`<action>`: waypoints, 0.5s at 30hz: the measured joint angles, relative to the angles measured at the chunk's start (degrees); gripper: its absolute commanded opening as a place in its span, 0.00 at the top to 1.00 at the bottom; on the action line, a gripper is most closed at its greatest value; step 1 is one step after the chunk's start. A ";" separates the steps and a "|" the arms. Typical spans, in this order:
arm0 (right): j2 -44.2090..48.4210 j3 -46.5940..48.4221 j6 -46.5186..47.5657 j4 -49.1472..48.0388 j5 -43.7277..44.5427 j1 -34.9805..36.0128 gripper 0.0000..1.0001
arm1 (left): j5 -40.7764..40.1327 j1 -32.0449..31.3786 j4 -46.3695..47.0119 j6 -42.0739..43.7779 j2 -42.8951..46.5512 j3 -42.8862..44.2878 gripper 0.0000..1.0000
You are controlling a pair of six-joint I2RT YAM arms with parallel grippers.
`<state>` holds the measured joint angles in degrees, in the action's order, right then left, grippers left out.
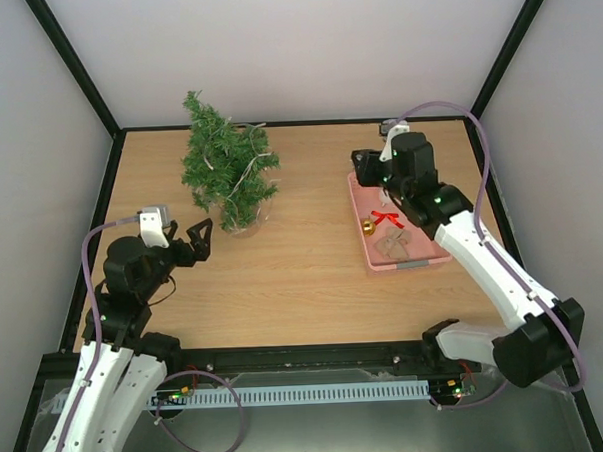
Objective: Decorate the small christmas tree
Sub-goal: Pick up the decoration item from the storage box, then place the decoration item on the Christmas tree.
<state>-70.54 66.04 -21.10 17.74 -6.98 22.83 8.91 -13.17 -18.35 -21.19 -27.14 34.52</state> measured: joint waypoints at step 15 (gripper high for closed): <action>0.22 1.70 -6.58 -12.68 -1.88 24.44 0.64 | -0.09 1.42 0.00 -0.02 -0.39 0.00 0.01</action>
<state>-70.32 67.75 -27.68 5.06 -8.86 47.27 8.82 -11.75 -18.35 -21.21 -27.53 34.52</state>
